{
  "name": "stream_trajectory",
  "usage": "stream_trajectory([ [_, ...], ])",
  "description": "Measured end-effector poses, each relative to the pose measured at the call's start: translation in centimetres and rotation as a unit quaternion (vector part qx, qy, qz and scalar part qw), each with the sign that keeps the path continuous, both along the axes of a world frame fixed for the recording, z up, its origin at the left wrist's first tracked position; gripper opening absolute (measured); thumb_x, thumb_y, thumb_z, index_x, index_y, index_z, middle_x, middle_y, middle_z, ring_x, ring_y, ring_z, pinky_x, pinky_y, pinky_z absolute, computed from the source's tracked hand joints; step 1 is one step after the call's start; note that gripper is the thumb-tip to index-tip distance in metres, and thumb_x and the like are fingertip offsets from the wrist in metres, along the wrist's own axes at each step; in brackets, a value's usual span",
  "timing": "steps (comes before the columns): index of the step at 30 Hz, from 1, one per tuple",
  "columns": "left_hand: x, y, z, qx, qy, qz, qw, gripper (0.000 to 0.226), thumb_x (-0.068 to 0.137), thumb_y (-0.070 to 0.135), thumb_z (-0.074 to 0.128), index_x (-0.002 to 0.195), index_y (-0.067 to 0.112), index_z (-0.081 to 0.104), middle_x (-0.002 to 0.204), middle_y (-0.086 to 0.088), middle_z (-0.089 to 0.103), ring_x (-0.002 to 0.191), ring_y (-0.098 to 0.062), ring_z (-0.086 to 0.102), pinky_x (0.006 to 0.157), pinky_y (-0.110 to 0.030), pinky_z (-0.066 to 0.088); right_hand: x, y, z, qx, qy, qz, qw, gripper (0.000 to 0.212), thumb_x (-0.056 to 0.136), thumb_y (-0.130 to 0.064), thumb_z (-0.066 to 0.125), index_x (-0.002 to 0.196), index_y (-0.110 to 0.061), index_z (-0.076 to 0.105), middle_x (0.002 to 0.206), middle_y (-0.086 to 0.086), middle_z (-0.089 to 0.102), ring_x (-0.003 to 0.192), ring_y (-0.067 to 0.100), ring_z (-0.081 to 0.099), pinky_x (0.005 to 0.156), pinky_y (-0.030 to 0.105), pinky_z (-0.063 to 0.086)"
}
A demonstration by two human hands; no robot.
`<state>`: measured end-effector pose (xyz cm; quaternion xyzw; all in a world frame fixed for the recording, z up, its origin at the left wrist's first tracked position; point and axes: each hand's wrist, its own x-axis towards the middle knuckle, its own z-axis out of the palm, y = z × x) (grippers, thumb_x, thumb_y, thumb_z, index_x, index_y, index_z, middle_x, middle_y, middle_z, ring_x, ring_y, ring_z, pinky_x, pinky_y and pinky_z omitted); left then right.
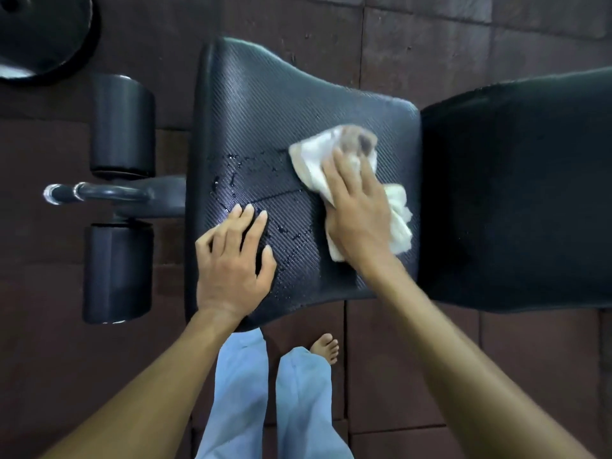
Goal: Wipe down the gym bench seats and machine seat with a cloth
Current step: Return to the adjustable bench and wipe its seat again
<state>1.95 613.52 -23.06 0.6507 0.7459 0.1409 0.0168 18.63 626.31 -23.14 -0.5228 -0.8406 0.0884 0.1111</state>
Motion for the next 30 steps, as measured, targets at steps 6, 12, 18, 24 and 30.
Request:
stream_trajectory([
  [6, 0.1, -0.2, 0.0, 0.007, 0.005, -0.002, 1.0, 0.045, 0.09, 0.027, 0.05, 0.131, 0.011, 0.057, 0.133, -0.009, 0.056, 0.13, -0.022, 0.044, 0.098, -0.04, 0.034, 5.2, 6.9, 0.8, -0.056, -0.052, -0.202, 0.976, 0.044, 0.097, -0.022, 0.043, 0.139, -0.011, 0.044, 0.153, 0.013, 0.033, 0.133, 0.041, 0.034, 0.103, 0.048, 0.037],
  [12, 0.1, -0.1, 0.0, 0.006, 0.008, -0.001, 1.0, 0.045, 0.09, 0.027, 0.049, 0.131, 0.011, 0.057, 0.133, -0.009, 0.056, 0.13, -0.022, 0.044, 0.096, -0.04, 0.035, -2.8, 8.5, 0.8, -0.024, -0.068, -0.098, 0.993, 0.054, 0.081, -0.015, 0.043, 0.134, -0.011, 0.051, 0.139, 0.016, 0.048, 0.12, 0.042, 0.048, 0.09, 0.048, 0.044],
  [18, 0.0, -0.2, -0.1, 0.004, 0.001, 0.005, 1.0, 0.045, 0.089, 0.027, 0.05, 0.131, 0.012, 0.056, 0.134, -0.008, 0.056, 0.13, -0.022, 0.047, 0.098, -0.041, 0.035, 5.9, 4.0, 0.8, 0.012, -0.082, 0.086, 0.993, 0.049, 0.085, -0.019, 0.051, 0.134, -0.014, 0.055, 0.144, 0.012, 0.048, 0.125, 0.034, 0.044, 0.102, 0.045, 0.04],
  [24, 0.0, -0.1, 0.1, -0.003, 0.024, -0.001, 1.0, 0.045, 0.091, 0.028, 0.045, 0.131, 0.012, 0.057, 0.134, -0.008, 0.056, 0.129, -0.023, 0.05, 0.096, -0.042, 0.037, -5.5, 12.8, 2.0, -0.085, -0.023, -0.35, 0.933, 0.041, 0.091, -0.021, 0.042, 0.131, -0.018, 0.05, 0.148, 0.008, 0.037, 0.137, 0.037, 0.025, 0.106, 0.047, 0.032],
  [30, 0.0, -0.3, 0.2, -0.001, -0.017, 0.01, 1.0, 0.044, 0.088, 0.027, 0.05, 0.129, 0.013, 0.059, 0.136, -0.007, 0.056, 0.13, -0.021, 0.048, 0.099, -0.04, 0.036, -7.4, 4.5, 1.0, -0.016, -0.038, 0.116, 0.992, 0.053, 0.086, -0.02, 0.043, 0.139, -0.014, 0.049, 0.147, 0.008, 0.044, 0.127, 0.039, 0.045, 0.1, 0.044, 0.039],
])
